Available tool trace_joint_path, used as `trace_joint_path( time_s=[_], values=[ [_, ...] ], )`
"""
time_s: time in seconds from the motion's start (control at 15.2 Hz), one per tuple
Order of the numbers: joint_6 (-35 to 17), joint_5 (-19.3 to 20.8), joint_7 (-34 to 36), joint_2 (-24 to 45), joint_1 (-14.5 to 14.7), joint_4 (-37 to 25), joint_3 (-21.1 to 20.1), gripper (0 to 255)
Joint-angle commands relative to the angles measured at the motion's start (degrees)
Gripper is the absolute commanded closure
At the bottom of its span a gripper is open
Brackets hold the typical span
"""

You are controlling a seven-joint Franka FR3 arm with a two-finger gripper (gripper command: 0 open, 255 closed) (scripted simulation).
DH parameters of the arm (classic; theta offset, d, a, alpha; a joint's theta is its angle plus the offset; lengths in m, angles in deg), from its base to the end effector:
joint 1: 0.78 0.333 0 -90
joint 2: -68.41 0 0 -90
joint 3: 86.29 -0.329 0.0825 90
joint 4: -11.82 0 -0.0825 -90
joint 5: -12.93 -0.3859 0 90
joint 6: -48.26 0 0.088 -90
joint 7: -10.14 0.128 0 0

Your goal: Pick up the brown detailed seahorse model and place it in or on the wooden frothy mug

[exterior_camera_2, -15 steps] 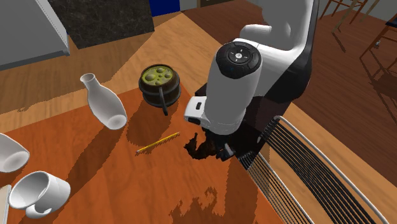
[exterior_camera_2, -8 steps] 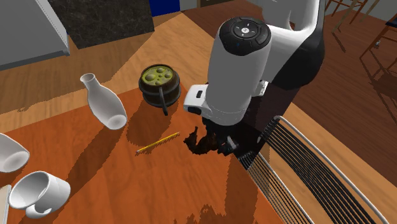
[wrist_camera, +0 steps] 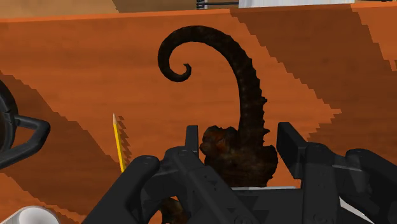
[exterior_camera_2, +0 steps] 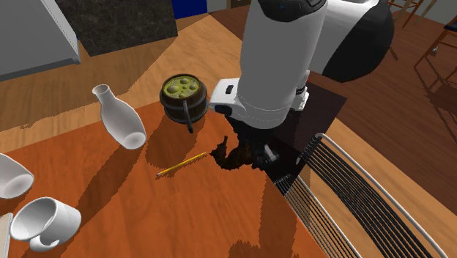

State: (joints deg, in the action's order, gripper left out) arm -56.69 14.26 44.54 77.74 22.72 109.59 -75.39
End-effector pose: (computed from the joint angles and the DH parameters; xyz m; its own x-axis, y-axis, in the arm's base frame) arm 0.5951 0.1368 0.4802 0.9315 -0.3636 0.0011 -0.3629 -0.9297 0.0633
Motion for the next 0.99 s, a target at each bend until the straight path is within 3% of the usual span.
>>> trace_joint_path(
  time_s=[0.0,0.26,0.92],
  values=[
    [1.59,-0.02,-0.08,0.06,-0.02,-1.62,0.01,255],
    [3.97,-0.01,-0.17,-0.07,-0.03,-3.88,0.03,255],
    [0.97,2.27,-10.6,-9.76,-5.74,8.03,5.29,255]
  ],
)
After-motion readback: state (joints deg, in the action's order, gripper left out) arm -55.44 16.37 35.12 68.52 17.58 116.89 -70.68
